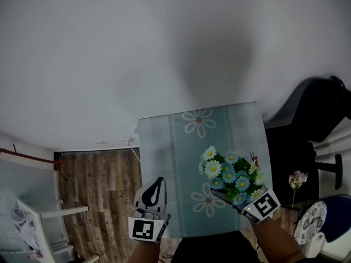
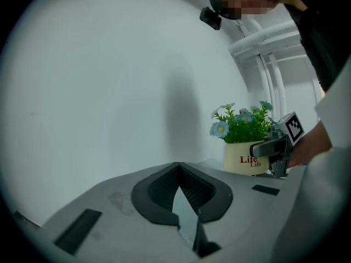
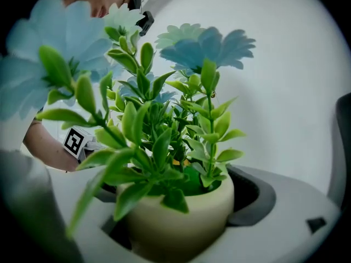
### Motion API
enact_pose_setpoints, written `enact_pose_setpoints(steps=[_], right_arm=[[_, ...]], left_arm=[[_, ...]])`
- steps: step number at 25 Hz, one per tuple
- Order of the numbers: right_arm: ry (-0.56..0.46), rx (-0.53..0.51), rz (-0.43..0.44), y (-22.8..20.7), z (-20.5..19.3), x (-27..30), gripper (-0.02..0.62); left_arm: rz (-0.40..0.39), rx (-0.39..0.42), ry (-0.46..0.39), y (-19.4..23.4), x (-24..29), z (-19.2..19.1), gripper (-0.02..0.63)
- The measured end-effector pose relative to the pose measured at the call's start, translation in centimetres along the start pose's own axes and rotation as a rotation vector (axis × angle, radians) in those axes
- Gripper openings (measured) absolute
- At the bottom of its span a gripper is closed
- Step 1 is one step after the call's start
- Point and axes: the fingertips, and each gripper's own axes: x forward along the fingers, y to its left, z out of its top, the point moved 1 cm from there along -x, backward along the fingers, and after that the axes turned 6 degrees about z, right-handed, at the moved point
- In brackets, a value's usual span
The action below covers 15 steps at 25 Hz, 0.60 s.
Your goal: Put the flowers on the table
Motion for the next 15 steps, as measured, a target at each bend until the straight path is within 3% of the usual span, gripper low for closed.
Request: enact_pose_setpoints(steps=[15], right_arm=[[0.051, 0.003, 0.014, -2.6, -4.3, 3.0, 0.546]], left_arm=[[-0.021, -0.01, 0.009, 0.8, 2.6, -3.0, 0.005]])
